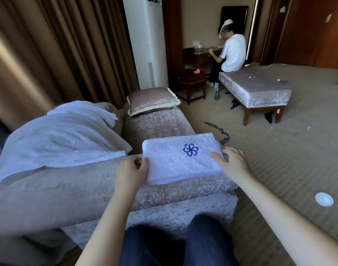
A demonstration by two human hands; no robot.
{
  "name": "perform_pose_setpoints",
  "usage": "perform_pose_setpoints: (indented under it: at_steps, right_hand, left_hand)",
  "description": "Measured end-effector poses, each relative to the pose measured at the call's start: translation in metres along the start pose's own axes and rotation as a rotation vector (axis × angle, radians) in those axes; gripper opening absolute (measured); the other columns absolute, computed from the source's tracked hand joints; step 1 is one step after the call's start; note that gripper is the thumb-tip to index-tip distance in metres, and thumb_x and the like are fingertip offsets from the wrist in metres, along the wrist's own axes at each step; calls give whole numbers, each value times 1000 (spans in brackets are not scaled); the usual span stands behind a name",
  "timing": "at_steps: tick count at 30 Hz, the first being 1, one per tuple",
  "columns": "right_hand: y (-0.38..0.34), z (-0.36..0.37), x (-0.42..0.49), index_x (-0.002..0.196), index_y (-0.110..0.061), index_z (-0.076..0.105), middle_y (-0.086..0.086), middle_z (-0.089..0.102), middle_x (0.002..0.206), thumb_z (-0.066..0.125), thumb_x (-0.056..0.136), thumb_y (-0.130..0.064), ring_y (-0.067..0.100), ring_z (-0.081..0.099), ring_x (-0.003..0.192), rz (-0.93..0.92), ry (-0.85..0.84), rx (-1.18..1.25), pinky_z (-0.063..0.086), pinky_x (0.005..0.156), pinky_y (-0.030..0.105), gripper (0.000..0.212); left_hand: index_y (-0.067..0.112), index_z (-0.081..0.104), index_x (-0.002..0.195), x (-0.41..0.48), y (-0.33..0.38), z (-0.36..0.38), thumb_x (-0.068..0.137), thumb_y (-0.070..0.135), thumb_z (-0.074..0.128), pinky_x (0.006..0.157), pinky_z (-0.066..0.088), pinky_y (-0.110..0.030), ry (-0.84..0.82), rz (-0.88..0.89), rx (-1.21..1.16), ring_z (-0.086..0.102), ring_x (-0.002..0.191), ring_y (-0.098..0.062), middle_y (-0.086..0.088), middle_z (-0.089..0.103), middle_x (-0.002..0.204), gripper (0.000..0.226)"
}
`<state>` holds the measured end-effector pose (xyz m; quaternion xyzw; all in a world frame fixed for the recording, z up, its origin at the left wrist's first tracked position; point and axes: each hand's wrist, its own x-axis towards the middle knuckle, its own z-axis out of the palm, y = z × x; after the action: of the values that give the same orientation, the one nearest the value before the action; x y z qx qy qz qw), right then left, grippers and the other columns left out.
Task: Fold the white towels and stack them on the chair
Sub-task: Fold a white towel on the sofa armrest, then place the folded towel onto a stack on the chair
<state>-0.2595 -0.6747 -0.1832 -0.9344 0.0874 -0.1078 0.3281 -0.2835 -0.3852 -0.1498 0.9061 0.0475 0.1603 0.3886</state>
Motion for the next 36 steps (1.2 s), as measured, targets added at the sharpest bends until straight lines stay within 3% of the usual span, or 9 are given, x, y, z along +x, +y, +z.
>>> perform_pose_setpoints:
  at_steps: [3, 7, 10, 15, 19, 22, 24, 30, 36]
  right_hand:
    - [-2, 0, -5, 86, 5, 65, 14, 64, 98, 67, 85, -42, 33, 54, 104, 87, 25, 224, 41, 89, 42, 48]
    - [4, -2, -23, 94, -10, 62, 5, 65, 92, 71, 81, -34, 27, 61, 93, 155, 25, 388, 47, 80, 38, 29]
    - [12, -10, -39, 97, -17, 59, 4, 65, 98, 73, 82, -26, 20, 62, 87, 174, 16, 587, 44, 67, 28, 22]
    - [37, -40, -68, 96, -23, 60, 1, 67, 101, 74, 82, -25, 20, 63, 95, 173, 123, 643, 51, 80, 38, 20]
    - [62, -75, -96, 100, -19, 61, 4, 68, 101, 72, 84, -23, 22, 63, 95, 224, 216, 652, 49, 76, 34, 19]
    - [83, -99, -120, 102, -17, 61, 4, 68, 100, 71, 84, -23, 22, 63, 93, 270, 303, 648, 48, 74, 32, 21]
    - [94, -112, -137, 100, -20, 61, 0, 67, 98, 72, 83, -25, 21, 63, 95, 313, 355, 657, 49, 77, 34, 21]
    - [114, -152, -188, 99, -22, 62, 2, 69, 99, 72, 84, -23, 22, 66, 93, 382, 492, 658, 53, 82, 40, 18]
    - [130, -178, -238, 101, -16, 65, -1, 71, 92, 71, 85, -17, 13, 66, 82, 426, 651, 662, 50, 71, 26, 18]
  left_hand:
    - [25, 59, 86, 0, 3, -8, 91, 26, 62, 59, 41, -20, -119, -44, -24, 57, 70, -6, 12, 60, 75, 6]
    - [10, 62, 89, -2, 1, -14, 87, 24, 68, 76, 57, -42, -183, -134, -230, 68, 82, -23, -3, 70, 87, 15]
    - [5, 55, 91, -10, 9, -7, 86, 17, 71, 72, 59, -40, -236, -188, -379, 68, 84, -29, -15, 69, 91, 20]
    - [3, 57, 106, -28, 24, 21, 82, 10, 75, 74, 60, -43, -370, -215, -509, 70, 85, -27, -18, 71, 96, 31]
    - [3, 71, 95, -49, 49, 46, 75, 17, 76, 78, 56, -45, -545, -198, -585, 70, 85, -29, -19, 73, 96, 25]
    - [9, 70, 101, -63, 66, 67, 85, 15, 71, 63, 52, -32, -637, -183, -641, 69, 79, -25, -13, 74, 97, 17]
    - [11, 67, 106, -74, 79, 78, 87, 14, 69, 62, 53, -30, -689, -172, -674, 72, 81, -23, -9, 75, 97, 19]
    - [13, 64, 112, -102, 110, 107, 88, 14, 68, 80, 57, -40, -862, -146, -748, 71, 94, -27, -13, 73, 103, 24]
    - [11, 64, 117, -129, 135, 137, 89, 17, 68, 89, 55, -43, -1023, -101, -749, 70, 98, -25, -10, 72, 108, 29]
